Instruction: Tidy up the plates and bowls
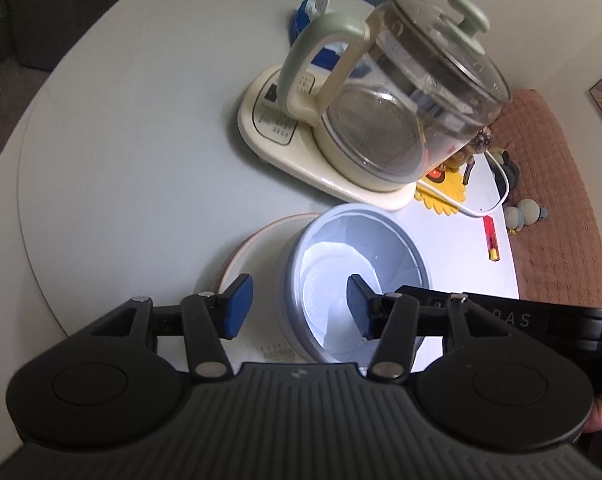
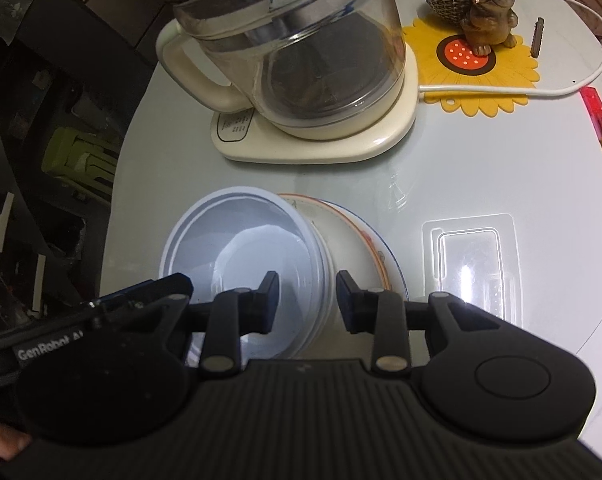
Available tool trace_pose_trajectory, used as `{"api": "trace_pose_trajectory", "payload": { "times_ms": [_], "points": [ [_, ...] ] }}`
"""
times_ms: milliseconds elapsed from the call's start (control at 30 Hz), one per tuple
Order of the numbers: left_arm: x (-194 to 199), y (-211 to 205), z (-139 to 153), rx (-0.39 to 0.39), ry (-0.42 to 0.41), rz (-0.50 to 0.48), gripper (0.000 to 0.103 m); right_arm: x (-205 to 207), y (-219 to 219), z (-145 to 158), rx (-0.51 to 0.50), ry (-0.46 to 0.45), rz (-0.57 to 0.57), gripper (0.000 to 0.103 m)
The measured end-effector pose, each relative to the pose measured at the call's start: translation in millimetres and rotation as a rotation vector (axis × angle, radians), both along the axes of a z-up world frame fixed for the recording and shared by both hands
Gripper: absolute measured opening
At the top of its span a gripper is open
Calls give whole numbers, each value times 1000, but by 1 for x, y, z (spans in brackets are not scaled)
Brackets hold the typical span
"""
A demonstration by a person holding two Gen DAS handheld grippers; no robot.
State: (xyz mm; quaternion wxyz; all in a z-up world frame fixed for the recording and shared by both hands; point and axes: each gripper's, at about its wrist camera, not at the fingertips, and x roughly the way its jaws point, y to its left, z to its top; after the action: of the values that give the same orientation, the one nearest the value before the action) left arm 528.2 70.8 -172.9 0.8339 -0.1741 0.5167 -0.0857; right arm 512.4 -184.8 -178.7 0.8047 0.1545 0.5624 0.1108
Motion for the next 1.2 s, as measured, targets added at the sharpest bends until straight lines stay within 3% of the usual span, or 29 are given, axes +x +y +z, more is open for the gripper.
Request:
{"api": "trace_pose_trajectory", "payload": {
  "times_ms": [433,500,633,700,867,1200],
  "points": [
    [-62,26,89,61,-180,12,60,-48,5,79,-41,-210,8,35],
    [-76,31,103,81,-215,19,64,-57,4,90,-43,-244,-1,43],
    [-102,40,126,113,-267,31,81,-78,2,110,-62,-320,-18,82],
    [-117,44,138,130,-294,38,89,-91,2,120,-88,-371,-24,83],
    [-155,52,159,156,-342,52,96,-124,2,140,-130,-460,-28,83],
    [-222,62,178,198,-380,25,98,-191,12,154,-162,-512,-49,83]
  ]
}}
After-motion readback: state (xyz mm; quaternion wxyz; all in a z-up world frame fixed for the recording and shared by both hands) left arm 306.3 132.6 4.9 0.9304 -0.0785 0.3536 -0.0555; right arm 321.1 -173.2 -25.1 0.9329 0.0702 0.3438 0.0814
